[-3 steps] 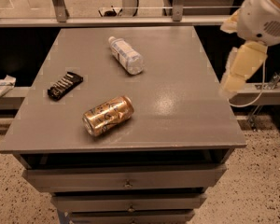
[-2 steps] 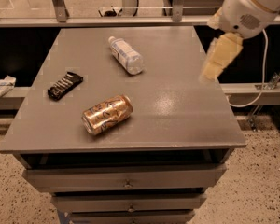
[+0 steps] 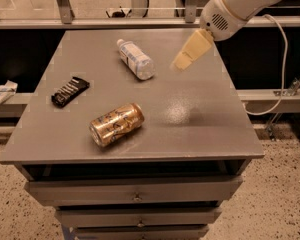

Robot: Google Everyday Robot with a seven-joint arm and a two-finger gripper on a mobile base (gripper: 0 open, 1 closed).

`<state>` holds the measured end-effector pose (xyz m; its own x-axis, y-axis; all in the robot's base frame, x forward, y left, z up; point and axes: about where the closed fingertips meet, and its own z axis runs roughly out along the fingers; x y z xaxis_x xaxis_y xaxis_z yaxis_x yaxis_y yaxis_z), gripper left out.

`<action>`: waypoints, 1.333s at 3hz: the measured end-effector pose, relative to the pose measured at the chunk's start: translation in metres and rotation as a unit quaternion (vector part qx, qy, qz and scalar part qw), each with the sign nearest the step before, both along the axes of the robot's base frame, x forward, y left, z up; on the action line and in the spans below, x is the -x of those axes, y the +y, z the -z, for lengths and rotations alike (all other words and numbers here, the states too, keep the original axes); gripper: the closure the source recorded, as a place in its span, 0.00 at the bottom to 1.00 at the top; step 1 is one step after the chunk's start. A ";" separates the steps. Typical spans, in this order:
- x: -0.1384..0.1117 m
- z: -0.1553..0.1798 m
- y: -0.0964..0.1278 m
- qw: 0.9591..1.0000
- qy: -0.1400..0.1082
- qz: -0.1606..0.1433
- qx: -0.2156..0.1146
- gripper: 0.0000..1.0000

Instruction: Place blue plastic bottle upright

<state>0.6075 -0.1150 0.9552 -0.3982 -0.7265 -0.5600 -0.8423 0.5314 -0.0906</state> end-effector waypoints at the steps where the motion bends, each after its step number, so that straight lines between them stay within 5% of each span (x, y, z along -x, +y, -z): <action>1: -0.017 0.008 0.022 0.999 0.010 0.033 -0.033 0.00; 2: -0.034 0.004 0.049 0.994 0.018 0.067 -0.083 0.00; 3: -0.034 0.004 0.049 0.994 0.018 0.067 -0.083 0.00; 4: -0.041 0.004 0.050 0.989 0.021 0.095 -0.108 0.00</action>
Offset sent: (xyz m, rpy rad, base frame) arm 0.0521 0.0755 0.0055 0.2775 0.0448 -0.2000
